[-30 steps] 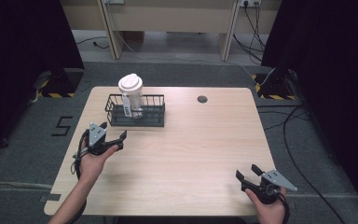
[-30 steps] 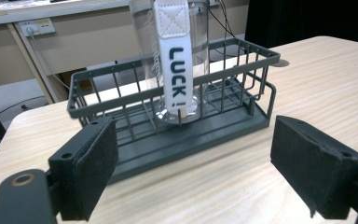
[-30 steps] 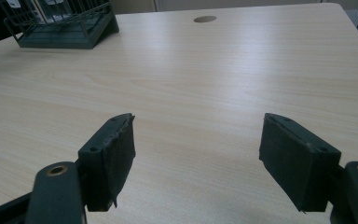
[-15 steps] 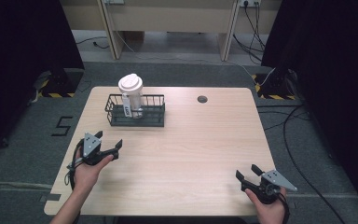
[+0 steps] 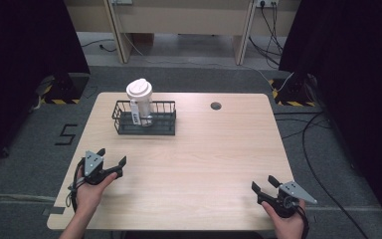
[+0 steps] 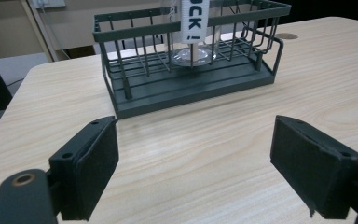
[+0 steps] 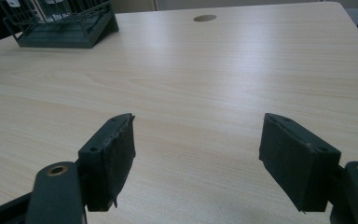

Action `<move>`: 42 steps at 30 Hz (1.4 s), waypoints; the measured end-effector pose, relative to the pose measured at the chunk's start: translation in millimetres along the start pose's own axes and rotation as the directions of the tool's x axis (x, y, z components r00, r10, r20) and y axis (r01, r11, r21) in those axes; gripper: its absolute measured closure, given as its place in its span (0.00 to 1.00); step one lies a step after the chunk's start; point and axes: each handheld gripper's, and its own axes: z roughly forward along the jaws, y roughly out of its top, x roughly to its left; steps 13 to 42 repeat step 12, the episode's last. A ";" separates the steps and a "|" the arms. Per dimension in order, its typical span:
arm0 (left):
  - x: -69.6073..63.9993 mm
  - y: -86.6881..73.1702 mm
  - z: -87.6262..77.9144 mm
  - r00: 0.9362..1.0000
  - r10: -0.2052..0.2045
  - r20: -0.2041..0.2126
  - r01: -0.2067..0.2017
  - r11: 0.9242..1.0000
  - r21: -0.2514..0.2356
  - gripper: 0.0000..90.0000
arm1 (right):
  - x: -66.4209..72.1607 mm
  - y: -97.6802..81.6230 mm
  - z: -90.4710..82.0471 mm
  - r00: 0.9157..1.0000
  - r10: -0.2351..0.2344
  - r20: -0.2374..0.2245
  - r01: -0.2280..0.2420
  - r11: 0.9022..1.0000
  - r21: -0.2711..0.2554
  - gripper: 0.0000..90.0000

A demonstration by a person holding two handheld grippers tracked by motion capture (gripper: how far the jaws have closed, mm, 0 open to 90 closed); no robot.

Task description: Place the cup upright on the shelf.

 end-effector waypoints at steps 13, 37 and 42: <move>1.0 -12.0 -6.5 1.000 -0.021 -0.007 0.021 1.000 0.006 0.17 | 0.8 0.2 0.7 1.000 -0.009 -0.005 0.009 1.000 0.007 0.30; 1.0 -12.0 -6.5 1.000 -0.021 -0.007 0.021 1.000 0.006 0.17 | 0.8 0.2 0.7 1.000 -0.009 -0.005 0.009 1.000 0.007 0.30; 1.0 -12.0 -6.5 1.000 -0.021 -0.007 0.021 1.000 0.006 0.17 | 0.8 0.2 0.7 1.000 -0.009 -0.005 0.009 1.000 0.007 0.30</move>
